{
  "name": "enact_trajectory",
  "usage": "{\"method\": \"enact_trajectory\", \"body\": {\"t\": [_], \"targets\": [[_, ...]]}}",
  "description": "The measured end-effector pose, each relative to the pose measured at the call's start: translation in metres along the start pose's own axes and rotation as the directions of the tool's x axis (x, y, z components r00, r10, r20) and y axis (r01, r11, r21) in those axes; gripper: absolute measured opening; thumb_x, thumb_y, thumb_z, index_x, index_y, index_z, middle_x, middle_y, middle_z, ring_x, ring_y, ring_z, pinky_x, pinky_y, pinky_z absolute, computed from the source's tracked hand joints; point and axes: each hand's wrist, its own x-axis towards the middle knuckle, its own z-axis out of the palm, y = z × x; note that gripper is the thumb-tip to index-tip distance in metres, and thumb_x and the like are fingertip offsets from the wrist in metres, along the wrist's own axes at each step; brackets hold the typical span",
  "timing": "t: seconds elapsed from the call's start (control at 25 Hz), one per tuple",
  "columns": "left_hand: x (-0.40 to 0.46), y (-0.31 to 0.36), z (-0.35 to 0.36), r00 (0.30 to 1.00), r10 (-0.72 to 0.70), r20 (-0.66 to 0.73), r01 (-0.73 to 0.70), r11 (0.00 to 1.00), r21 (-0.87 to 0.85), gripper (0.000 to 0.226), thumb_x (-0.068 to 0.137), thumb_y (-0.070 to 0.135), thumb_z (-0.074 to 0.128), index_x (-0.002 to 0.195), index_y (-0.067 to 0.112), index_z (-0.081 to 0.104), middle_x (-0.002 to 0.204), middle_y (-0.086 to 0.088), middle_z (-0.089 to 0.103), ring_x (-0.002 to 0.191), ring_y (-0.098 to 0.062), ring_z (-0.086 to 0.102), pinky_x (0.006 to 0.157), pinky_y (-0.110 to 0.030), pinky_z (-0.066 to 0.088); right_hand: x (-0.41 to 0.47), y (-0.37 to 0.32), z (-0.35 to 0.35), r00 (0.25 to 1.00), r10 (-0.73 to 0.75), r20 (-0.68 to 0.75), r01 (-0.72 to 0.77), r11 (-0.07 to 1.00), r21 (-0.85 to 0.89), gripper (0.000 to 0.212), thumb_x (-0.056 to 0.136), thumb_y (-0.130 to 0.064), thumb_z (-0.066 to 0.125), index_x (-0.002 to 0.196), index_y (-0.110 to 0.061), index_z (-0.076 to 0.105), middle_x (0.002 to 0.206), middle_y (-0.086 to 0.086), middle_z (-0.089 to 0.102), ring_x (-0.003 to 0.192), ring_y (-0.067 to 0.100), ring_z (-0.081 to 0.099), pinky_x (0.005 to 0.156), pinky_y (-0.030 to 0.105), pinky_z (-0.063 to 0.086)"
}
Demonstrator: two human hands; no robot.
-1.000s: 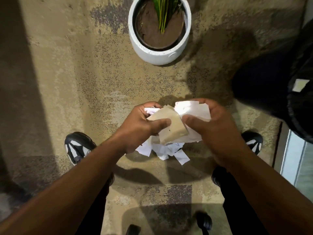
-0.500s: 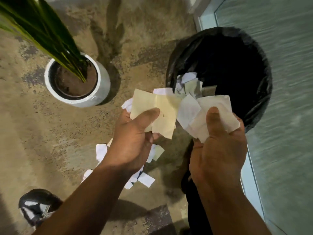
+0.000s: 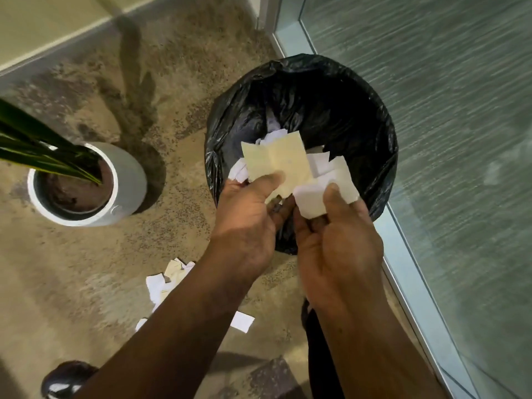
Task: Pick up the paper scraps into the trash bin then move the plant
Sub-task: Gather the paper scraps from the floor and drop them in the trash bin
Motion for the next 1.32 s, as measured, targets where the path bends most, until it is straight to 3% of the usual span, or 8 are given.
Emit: {"method": "enact_trajectory", "body": {"t": [0.2,0.36,0.56,0.68,0.84,0.96,1.16,1.32], "targets": [[0.001,-0.003,0.011,1.0,-0.013,0.009,0.013,1.0,0.027,0.039,0.094,-0.002,0.061,0.129,0.014,0.056,0.113,-0.012,0.076,0.109,-0.028,0.072,0.093,-0.034,0.058,0.011,-0.004,0.001,0.996,0.086,0.03,-0.086,0.996,0.024,0.032,0.105,-0.008,0.05,0.136,-0.011,0.057,0.132,0.008,0.068,0.116,0.016,0.068,0.099,0.03,0.054],[0.003,-0.002,0.01,0.999,-0.032,0.02,0.032,0.999,0.0,0.042,0.093,-0.007,0.059,0.131,0.011,0.056,0.122,-0.014,0.071,0.112,-0.028,0.07,0.09,-0.03,0.059,0.016,-0.004,0.002,0.994,0.096,0.047,-0.099,0.993,0.062,0.027,0.103,-0.004,0.05,0.127,-0.011,0.062,0.122,0.008,0.074,0.108,0.016,0.073,0.086,0.023,0.059],[0.002,0.005,-0.006,0.998,-0.044,0.037,0.044,0.999,-0.014,0.033,0.093,-0.008,0.058,0.121,0.008,0.061,0.108,-0.012,0.075,0.1,-0.026,0.071,0.083,-0.028,0.061,0.012,0.01,0.003,0.99,0.111,0.085,-0.116,0.992,0.051,0.029,0.101,-0.001,0.052,0.127,-0.01,0.062,0.117,0.01,0.076,0.106,0.018,0.073,0.084,0.024,0.06],[0.0,0.013,-0.029,0.998,-0.024,0.063,0.025,1.0,-0.013,0.032,0.092,-0.01,0.059,0.12,0.006,0.062,0.105,-0.013,0.075,0.097,-0.025,0.07,0.087,-0.027,0.057,0.007,0.028,0.003,0.984,0.108,0.141,-0.11,0.994,0.006,0.03,0.1,-0.001,0.054,0.129,-0.005,0.06,0.118,0.012,0.073,0.102,0.018,0.071,0.09,0.027,0.059],[-0.004,0.03,-0.079,0.994,0.03,0.105,-0.028,0.999,-0.022,0.033,0.094,-0.01,0.053,0.123,0.005,0.06,0.126,-0.021,0.068,0.101,-0.023,0.069,0.088,-0.026,0.057,-0.003,0.064,0.009,0.969,0.134,0.208,-0.111,0.987,-0.119,0.031,0.1,-0.001,0.054,0.13,-0.004,0.061,0.129,0.017,0.069,0.104,0.016,0.07,0.09,0.026,0.057],[0.0,0.041,-0.137,0.989,0.097,0.111,-0.095,0.995,-0.018,0.03,0.092,-0.011,0.055,0.113,0.009,0.064,0.116,-0.015,0.073,0.105,-0.024,0.071,0.089,-0.03,0.058,-0.01,0.099,0.009,0.938,0.197,0.286,-0.118,0.956,-0.27,0.031,0.101,-0.003,0.053,0.129,-0.009,0.063,0.126,0.009,0.072,0.116,0.018,0.069,0.091,0.026,0.058],[0.03,0.032,-0.289,0.977,0.105,-0.185,-0.069,0.98,0.188,0.025,0.094,-0.008,0.054,0.097,0.015,0.063,0.103,-0.004,0.068,0.096,-0.02,0.066,0.076,-0.027,0.057,-0.016,0.19,-0.021,0.914,0.303,0.27,-0.061,0.759,-0.648,0.025,0.102,-0.013,0.057,0.125,-0.02,0.065,0.124,0.0,0.073,0.113,0.016,0.071,0.093,0.027,0.057],[0.051,-0.006,-0.407,0.897,0.028,-0.441,0.146,0.923,0.356,0.025,0.092,-0.004,0.056,0.087,0.02,0.063,0.081,-0.003,0.067,0.052,-0.008,0.064,0.049,-0.019,0.049,0.004,0.271,-0.067,0.934,0.313,0.171,0.062,0.33,-0.942,0.015,0.101,-0.02,0.059,0.112,-0.026,0.067,0.122,0.002,0.071,0.107,0.018,0.07,0.098,0.04,0.056]]}}
